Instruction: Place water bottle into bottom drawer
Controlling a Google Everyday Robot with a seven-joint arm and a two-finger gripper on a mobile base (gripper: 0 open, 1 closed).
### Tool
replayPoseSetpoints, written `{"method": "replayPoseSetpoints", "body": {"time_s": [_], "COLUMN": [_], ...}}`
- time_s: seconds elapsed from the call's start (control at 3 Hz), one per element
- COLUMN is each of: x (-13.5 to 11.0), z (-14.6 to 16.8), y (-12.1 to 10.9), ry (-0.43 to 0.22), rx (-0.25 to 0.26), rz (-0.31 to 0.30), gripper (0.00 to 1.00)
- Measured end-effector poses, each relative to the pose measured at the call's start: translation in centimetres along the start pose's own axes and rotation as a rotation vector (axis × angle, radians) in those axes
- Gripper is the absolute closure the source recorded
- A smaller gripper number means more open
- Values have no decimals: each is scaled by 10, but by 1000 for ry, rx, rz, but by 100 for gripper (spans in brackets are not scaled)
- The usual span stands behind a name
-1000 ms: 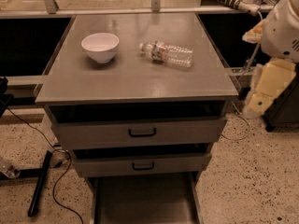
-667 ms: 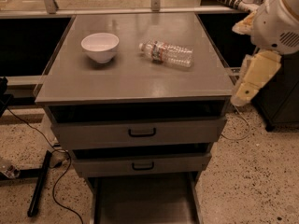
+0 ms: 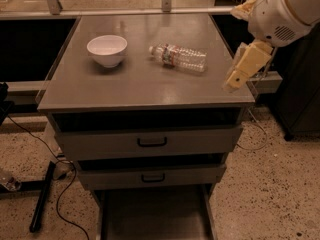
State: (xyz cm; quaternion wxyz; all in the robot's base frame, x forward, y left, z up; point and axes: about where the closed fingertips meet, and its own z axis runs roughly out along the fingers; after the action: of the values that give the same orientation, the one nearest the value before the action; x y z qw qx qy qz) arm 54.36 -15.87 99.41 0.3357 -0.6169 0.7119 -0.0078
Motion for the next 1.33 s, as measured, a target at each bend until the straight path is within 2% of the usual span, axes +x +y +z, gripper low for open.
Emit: {"method": "replayPoseSetpoints", "body": {"time_s": [0.33,0.67,1.33], "x": [-1,0,20], "z": [3,24,71], "y": [-2,-24,-61], "ry": [4,-6,-28], "rx": [5,25,44], "rz": [-8,-23,29], "gripper": [0,0,0]}}
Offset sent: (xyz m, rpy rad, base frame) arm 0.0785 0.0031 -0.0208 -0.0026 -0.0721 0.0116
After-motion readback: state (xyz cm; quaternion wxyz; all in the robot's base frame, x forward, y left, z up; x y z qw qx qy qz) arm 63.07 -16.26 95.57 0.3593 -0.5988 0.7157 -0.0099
